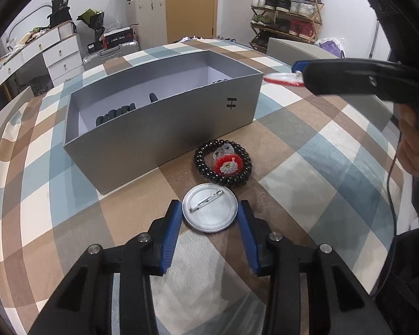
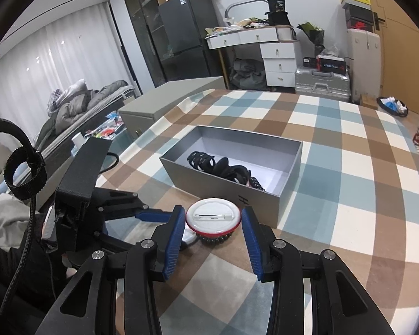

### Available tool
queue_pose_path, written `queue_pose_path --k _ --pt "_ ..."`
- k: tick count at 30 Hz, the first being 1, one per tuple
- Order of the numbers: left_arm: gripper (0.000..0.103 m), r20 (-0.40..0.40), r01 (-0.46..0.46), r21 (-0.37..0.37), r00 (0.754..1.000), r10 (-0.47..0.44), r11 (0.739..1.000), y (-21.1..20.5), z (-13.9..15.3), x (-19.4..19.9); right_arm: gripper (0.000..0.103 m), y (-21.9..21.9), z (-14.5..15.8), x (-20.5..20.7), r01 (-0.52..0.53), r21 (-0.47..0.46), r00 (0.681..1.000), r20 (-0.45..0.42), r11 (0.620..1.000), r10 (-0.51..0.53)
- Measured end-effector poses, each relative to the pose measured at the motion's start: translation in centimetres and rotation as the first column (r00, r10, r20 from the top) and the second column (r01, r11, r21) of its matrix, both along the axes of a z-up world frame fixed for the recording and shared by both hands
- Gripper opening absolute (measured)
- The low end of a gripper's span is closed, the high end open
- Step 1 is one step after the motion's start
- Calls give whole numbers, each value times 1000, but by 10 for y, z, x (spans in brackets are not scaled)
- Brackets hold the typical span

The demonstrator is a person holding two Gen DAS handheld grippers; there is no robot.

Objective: Organize jewelry
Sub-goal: 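Lift the badge with the right tool while the left tool grasps the white pin badge, then carry both badges into the gray box and open both tools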

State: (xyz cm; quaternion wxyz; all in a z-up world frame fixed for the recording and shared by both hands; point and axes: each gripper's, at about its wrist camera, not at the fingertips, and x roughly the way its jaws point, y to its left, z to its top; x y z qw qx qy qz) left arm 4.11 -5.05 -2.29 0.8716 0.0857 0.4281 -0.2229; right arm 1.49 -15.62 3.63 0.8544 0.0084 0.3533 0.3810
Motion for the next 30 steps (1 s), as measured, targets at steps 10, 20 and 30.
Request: queue_pose_path --k 10,20,30 --pt "35 19 -13 -38 1000 14 999 7 7 -5 40 -7 2 4 25 52 1000 -2 998 -25" --pt "35 124 -75 -121 988 90 990 18 39 -1 40 -21 10 8 73 139 997 13 988 -76" --pt "35 216 -174 -158 954 206 972 34 50 8 40 -25 12 17 145 213 989 -15 966 -145"
